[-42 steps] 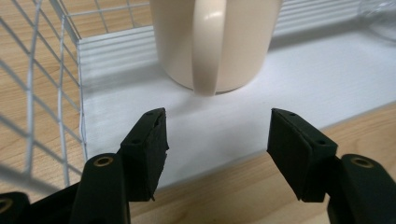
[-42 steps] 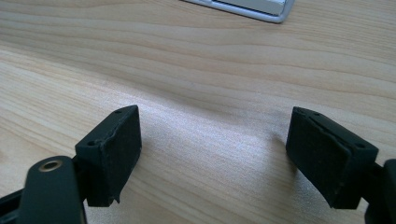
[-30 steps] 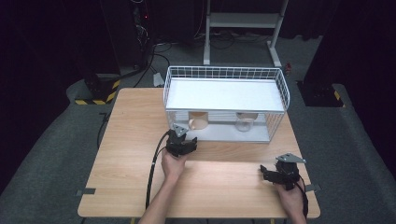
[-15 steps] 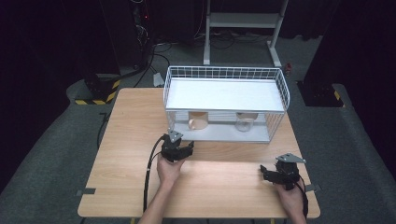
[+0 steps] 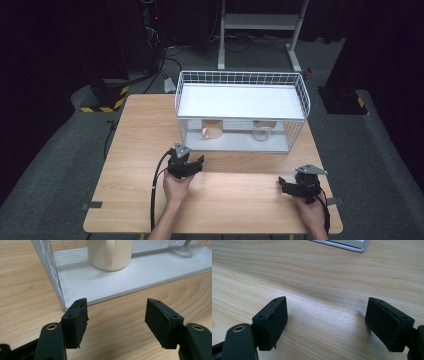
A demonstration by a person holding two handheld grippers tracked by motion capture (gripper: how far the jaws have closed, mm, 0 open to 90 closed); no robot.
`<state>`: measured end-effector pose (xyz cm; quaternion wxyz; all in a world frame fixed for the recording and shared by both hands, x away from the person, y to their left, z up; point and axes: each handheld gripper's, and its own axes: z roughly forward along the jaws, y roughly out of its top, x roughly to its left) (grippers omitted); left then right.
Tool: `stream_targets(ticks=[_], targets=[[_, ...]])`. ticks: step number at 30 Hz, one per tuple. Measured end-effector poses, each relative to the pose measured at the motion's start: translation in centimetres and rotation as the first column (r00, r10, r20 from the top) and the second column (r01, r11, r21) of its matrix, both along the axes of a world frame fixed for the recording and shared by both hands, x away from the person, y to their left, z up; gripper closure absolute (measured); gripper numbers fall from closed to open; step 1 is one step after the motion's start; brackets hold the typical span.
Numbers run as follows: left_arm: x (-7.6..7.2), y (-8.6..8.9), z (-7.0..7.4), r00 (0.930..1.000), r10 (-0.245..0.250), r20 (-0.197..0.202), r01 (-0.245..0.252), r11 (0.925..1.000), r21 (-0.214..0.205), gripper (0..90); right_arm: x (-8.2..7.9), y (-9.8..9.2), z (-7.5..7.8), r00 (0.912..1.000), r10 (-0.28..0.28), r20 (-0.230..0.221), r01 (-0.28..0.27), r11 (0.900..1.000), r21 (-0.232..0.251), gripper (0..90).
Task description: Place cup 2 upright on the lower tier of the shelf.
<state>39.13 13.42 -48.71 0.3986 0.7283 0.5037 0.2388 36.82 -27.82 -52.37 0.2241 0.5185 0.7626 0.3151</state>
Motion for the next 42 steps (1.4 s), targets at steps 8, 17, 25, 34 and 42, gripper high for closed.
stream_targets(ticks=[8, 17, 25, 34, 42], targets=[[-1.0, 0.8, -0.1, 1.0, 0.005, 0.001, -0.005, 0.9996, -0.027, 35.2, 0.0, 0.0, 0.0, 1.0, 0.0, -0.001, 0.0, 1.0, 0.0, 18.1], [-2.5, 1.5, -0.6, 0.9999, 0.009, 0.006, -0.009, 0.9988, -0.048, 35.2, 0.0, 0.0, 0.0, 1.0, 0.0, 0.0, 0.0, 1.0, 0.0, 18.2], [-3.6, 2.2, -0.9, 0.9998, 0.02, 0.0, -0.02, 0.999, -0.041, 34.8, 0.0, 0.0, 0.0, 1.0, 0.001, 0.001, -0.001, 1.0, -0.001, 18.1], [-4.7, 2.7, -1.6, 0.9993, 0.036, -0.007, -0.036, 0.9992, -0.02, 34.7, 0.0, 0.0, 0.0, 1.0, 0.0, 0.0, 0.0, 1.0, -0.001, 18.2], [-5.1, 2.7, -1.9, 0.9994, 0.033, -0.012, -0.033, 0.9994, 0.006, 34.5, 0.0, 0.0, 0.0, 1.0, 0.0, 0.0, 0.0, 1.0, 0.0, 18.2]])
